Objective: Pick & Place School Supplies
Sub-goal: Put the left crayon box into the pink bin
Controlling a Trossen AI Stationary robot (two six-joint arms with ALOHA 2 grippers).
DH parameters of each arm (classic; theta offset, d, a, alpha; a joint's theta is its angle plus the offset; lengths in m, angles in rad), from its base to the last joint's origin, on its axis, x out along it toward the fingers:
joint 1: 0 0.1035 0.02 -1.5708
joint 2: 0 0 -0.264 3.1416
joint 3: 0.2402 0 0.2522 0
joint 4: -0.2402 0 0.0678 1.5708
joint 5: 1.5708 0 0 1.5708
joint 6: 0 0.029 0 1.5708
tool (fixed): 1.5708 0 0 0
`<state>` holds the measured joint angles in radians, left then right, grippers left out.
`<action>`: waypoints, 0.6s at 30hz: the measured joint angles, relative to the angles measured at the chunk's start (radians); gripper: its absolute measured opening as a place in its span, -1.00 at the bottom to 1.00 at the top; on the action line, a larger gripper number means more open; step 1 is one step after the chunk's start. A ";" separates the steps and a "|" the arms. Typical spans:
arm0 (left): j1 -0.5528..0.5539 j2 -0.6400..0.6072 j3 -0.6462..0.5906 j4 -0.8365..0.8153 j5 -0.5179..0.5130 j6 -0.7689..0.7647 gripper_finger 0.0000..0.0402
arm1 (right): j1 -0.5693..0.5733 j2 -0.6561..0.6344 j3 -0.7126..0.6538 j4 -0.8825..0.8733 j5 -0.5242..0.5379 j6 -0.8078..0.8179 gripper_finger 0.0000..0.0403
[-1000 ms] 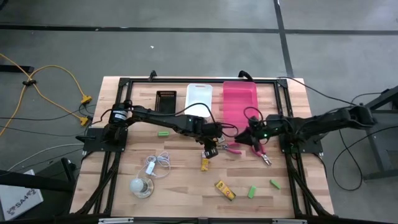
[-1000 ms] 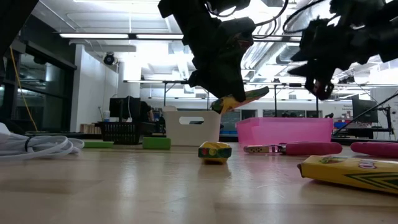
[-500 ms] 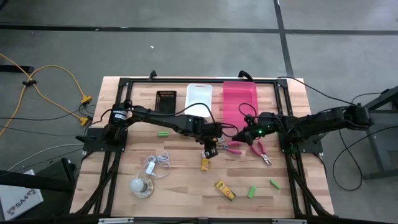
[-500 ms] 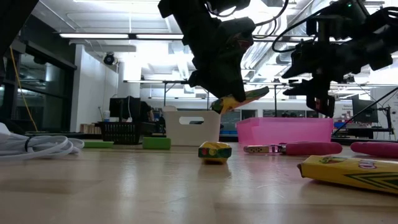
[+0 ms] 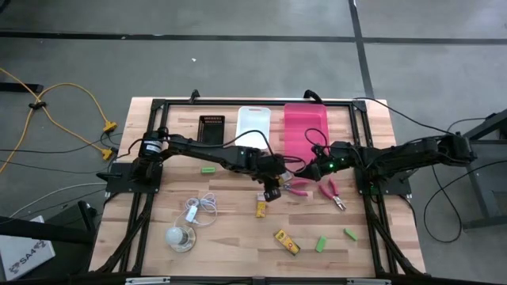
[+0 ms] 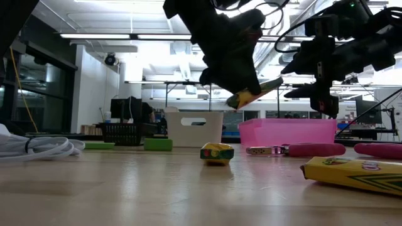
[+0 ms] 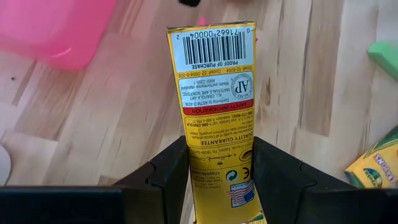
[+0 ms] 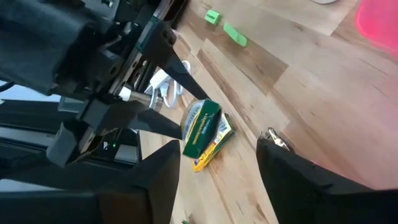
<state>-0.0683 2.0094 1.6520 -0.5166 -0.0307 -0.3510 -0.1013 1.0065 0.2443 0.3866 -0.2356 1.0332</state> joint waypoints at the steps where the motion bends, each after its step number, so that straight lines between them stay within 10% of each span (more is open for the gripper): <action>1: 0.000 0.000 0.000 0.010 0.000 0.000 -0.23 | 0.000 0.000 0.000 0.000 0.000 0.012 0.00; 18: 0.000 0.000 0.000 0.072 -0.045 0.002 -0.23 | 0.000 0.000 0.000 0.065 0.000 0.047 -0.01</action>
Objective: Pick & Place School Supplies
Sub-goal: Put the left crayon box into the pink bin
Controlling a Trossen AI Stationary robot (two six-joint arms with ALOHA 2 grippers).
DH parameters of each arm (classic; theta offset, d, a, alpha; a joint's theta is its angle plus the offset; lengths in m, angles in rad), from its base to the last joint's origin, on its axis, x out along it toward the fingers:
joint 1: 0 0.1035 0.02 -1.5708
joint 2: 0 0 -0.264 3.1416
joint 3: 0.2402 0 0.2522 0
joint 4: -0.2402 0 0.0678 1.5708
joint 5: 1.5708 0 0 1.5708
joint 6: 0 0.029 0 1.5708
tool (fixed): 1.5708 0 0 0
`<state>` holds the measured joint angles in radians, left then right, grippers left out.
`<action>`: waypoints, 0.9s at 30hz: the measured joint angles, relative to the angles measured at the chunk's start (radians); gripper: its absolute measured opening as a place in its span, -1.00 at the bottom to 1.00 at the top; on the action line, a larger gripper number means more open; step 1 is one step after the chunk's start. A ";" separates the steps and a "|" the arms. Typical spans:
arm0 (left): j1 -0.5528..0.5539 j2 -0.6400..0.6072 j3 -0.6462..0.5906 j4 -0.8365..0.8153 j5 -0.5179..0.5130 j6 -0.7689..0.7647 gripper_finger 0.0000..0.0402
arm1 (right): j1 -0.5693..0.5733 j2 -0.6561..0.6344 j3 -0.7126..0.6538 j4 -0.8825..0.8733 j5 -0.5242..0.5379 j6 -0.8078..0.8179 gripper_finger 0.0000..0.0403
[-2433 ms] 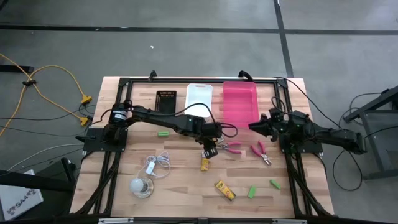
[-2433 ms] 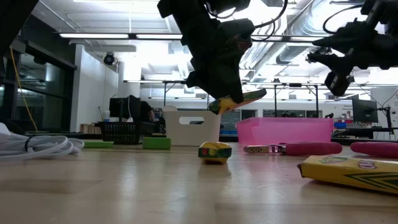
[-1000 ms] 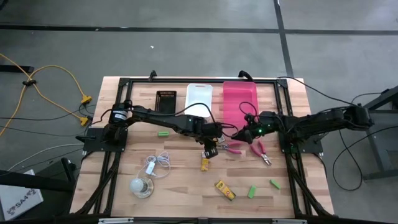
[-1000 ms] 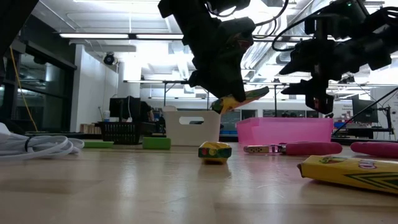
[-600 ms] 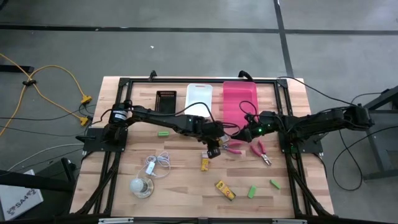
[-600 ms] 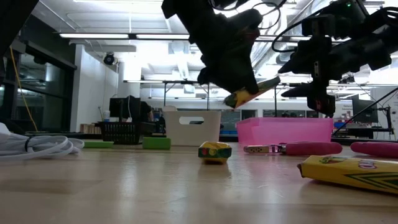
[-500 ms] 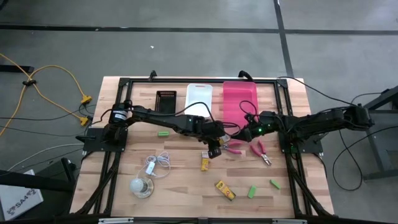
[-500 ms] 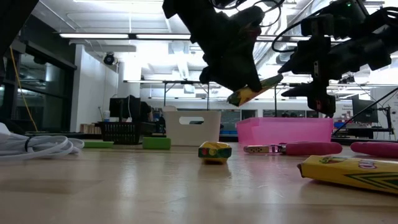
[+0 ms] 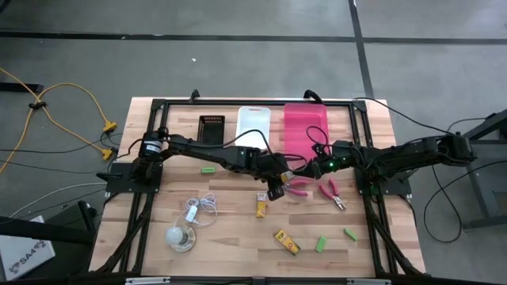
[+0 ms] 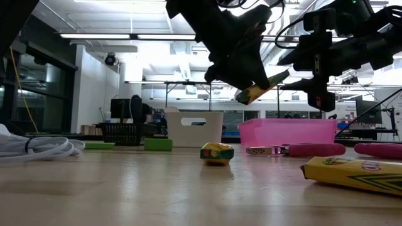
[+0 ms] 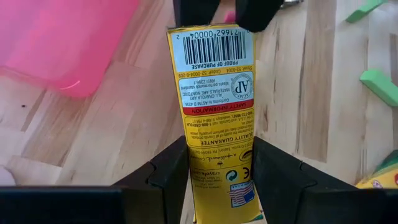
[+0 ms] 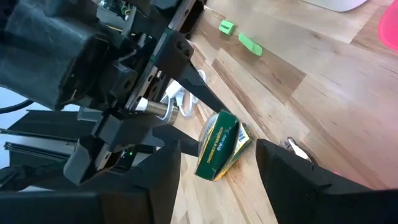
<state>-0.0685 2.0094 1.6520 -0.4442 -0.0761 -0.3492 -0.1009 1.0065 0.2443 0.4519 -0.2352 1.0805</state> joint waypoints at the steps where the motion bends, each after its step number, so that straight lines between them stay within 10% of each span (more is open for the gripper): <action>1: 0.000 0.000 0.000 0.006 -0.007 0.000 -0.23 | 0.000 0.000 0.000 0.001 0.000 0.000 -0.01; 27: 0.000 0.000 0.000 0.075 -0.034 0.019 -0.23 | 0.001 0.000 0.000 0.054 0.001 0.023 -0.04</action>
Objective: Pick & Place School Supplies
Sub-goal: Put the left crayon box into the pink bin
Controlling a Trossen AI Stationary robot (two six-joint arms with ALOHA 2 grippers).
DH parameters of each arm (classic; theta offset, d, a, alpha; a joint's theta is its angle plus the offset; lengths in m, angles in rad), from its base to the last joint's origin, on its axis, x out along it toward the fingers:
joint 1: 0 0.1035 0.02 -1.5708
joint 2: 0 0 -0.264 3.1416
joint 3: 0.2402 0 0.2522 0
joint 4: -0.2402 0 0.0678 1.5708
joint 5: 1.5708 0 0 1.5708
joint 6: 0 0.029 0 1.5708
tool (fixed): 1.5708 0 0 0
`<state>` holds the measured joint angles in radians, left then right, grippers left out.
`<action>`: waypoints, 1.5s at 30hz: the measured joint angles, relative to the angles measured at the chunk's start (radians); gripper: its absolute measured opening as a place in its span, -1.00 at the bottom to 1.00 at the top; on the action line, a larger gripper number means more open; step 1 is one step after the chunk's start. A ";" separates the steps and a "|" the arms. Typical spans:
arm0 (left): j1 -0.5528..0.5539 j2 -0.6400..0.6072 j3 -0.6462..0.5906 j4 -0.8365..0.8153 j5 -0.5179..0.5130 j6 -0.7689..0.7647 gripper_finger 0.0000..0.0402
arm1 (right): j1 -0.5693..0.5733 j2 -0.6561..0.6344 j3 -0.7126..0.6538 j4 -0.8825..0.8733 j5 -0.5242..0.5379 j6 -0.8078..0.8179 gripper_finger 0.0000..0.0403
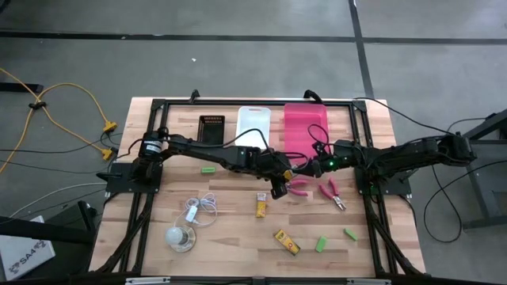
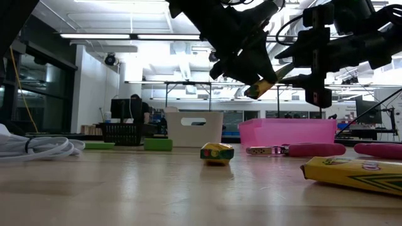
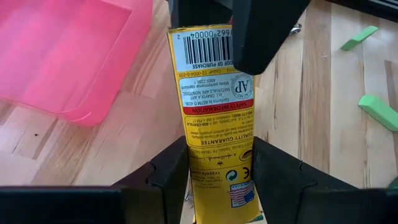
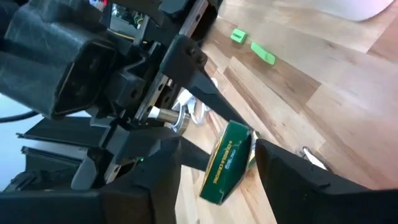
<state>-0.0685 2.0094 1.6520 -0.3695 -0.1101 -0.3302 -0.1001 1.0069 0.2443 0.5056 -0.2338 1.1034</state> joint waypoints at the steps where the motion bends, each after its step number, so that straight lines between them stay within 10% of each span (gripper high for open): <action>1: 0.000 0.000 0.000 0.000 0.000 0.000 -0.23 | 0.000 0.003 0.000 0.000 -0.004 0.000 -0.06; 45: -0.009 0.000 0.000 -0.014 0.003 0.001 -0.23 | 0.000 0.051 0.000 0.021 -0.037 0.000 -0.78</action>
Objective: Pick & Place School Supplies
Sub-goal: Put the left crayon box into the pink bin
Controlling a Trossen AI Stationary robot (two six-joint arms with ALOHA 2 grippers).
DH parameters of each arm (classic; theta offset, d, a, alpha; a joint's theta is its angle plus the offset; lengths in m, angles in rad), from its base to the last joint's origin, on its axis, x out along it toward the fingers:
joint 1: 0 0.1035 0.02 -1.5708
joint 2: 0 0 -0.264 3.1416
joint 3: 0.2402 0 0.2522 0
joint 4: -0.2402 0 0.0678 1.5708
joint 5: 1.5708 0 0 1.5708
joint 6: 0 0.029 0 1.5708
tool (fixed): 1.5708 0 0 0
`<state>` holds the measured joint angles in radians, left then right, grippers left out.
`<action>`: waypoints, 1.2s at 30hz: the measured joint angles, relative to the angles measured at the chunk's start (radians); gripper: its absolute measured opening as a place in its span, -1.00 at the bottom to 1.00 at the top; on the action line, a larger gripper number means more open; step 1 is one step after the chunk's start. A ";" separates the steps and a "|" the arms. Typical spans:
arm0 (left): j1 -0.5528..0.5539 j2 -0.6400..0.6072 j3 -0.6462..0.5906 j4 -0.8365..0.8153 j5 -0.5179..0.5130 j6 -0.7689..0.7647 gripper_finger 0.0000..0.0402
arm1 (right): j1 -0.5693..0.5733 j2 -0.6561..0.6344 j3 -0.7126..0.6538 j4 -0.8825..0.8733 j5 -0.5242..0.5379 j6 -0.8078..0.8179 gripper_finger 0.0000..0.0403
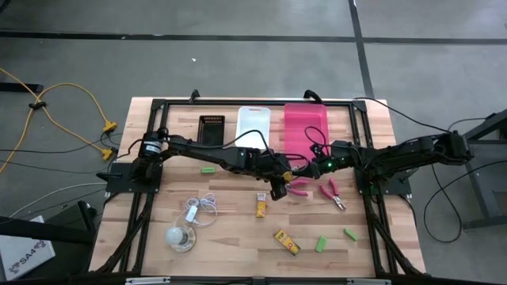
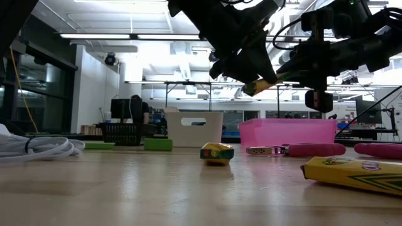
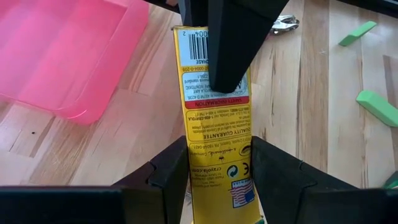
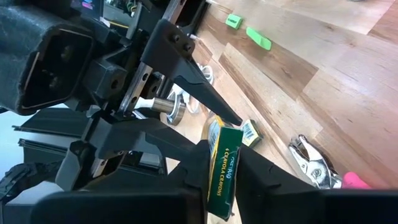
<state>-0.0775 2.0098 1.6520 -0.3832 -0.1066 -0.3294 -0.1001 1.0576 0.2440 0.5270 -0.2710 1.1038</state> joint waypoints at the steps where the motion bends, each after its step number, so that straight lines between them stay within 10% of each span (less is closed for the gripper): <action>1: 0.000 0.000 0.000 0.000 0.000 0.000 -0.23 | 0.000 0.000 0.000 0.000 0.000 0.000 -0.79; 36: -0.037 -0.034 -0.001 0.003 -0.048 0.183 0.15 | 0.000 -0.001 0.000 -0.031 -0.016 -0.005 -0.81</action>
<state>-0.1143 1.9757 1.6512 -0.3800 -0.1543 -0.1463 -0.1003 1.0565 0.2443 0.4957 -0.2868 1.0992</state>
